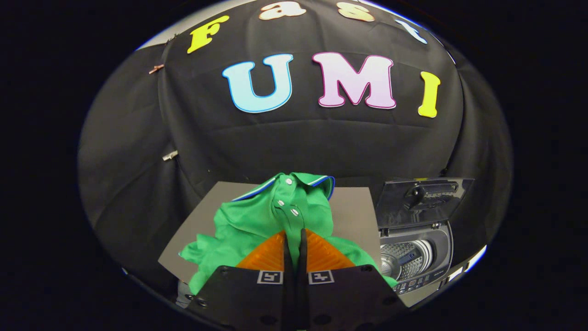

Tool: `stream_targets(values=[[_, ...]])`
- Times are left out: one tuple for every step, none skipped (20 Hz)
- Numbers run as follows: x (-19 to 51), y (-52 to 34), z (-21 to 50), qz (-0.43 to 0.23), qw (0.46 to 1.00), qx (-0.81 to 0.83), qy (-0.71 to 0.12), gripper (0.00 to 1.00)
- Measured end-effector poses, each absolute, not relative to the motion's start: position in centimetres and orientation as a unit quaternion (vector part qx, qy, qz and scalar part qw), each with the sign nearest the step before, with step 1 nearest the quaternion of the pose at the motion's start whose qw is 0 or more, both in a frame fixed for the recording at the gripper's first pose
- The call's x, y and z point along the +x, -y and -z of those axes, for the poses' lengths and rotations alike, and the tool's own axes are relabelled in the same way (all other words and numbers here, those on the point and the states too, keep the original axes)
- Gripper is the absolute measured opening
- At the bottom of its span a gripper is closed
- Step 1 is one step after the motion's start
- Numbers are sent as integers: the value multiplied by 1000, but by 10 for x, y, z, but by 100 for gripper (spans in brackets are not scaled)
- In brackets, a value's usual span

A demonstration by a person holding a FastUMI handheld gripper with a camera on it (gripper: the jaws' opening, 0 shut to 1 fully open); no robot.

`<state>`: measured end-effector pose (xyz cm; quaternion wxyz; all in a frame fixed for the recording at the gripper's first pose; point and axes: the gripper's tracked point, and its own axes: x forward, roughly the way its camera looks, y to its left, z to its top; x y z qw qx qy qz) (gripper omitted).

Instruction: Put the clothes into the washing machine and then close the washing machine lid.

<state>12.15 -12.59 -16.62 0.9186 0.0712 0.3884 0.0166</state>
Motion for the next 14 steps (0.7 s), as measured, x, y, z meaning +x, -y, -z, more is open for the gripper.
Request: stream_targets(values=[[120,136,156,-21,923,66,-379,5],[119,147,147,-21,929,53,-367,6],[117,160,138,-20,934,36,-355,5],[116,172,131,-19,938,25,-345,6],[114,185,128,-16,941,14,-337,5],[113,199,127,-10,942,7,-334,5],[111,210,127,-6,942,5,-336,5],[110,223,126,-1,942,5,-337,6],[111,237,121,6,942,8,-335,5],[112,252,119,13,943,11,-333,5],[112,267,117,21,943,15,-333,5],[114,281,114,29,943,20,-330,5],[116,295,110,34,944,25,-327,5],[118,307,107,37,945,27,-325,6]])
